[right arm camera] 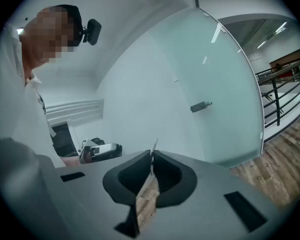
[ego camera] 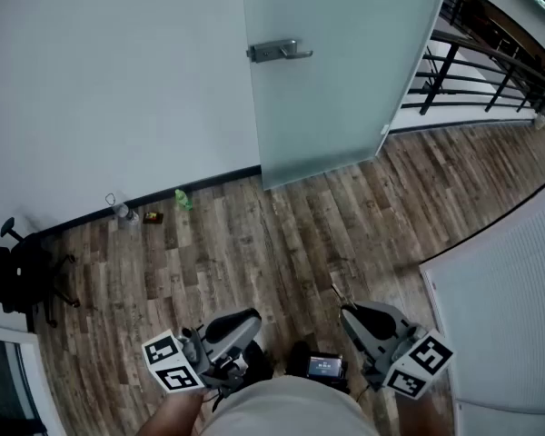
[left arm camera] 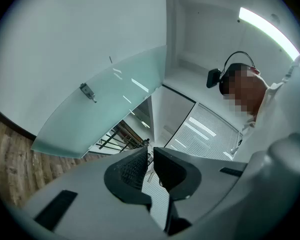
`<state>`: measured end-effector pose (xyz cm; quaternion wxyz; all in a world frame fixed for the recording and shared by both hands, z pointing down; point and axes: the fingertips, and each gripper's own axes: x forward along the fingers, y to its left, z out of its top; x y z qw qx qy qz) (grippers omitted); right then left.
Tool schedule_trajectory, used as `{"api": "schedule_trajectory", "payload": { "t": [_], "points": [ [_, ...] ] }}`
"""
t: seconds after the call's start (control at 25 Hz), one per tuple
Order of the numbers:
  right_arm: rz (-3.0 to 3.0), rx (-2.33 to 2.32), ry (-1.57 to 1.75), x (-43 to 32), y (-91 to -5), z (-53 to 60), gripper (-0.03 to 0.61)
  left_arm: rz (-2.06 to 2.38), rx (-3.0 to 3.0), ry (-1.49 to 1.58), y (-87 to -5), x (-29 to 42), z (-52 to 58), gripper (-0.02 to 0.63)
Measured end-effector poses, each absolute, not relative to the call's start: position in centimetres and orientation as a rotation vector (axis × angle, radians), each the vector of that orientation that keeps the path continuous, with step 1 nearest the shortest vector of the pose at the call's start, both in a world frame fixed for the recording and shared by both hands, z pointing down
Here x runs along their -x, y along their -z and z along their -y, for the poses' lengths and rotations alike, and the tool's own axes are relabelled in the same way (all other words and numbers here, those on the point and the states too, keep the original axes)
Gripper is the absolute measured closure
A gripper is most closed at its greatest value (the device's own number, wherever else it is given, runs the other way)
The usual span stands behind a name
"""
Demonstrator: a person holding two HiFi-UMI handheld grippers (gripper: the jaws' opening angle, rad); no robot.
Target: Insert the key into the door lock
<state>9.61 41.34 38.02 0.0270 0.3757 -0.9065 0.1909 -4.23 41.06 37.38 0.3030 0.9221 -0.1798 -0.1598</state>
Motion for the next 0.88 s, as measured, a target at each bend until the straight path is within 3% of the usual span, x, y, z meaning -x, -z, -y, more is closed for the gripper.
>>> {"api": "schedule_trajectory", "payload": {
  "t": [0.4, 0.88],
  "points": [
    [2.698, -1.140, -0.635, -10.7, -39.3, -45.0, 0.557, 0.486, -2.490, 0.280, -37.4, -1.3, -46.8, 0.568],
    [2.658, -1.235, -0.607, -9.7, -38.3, -44.0, 0.557, 0.625, -2.597, 0.180, -36.4, 2.2, -46.2, 0.568]
  ]
}}
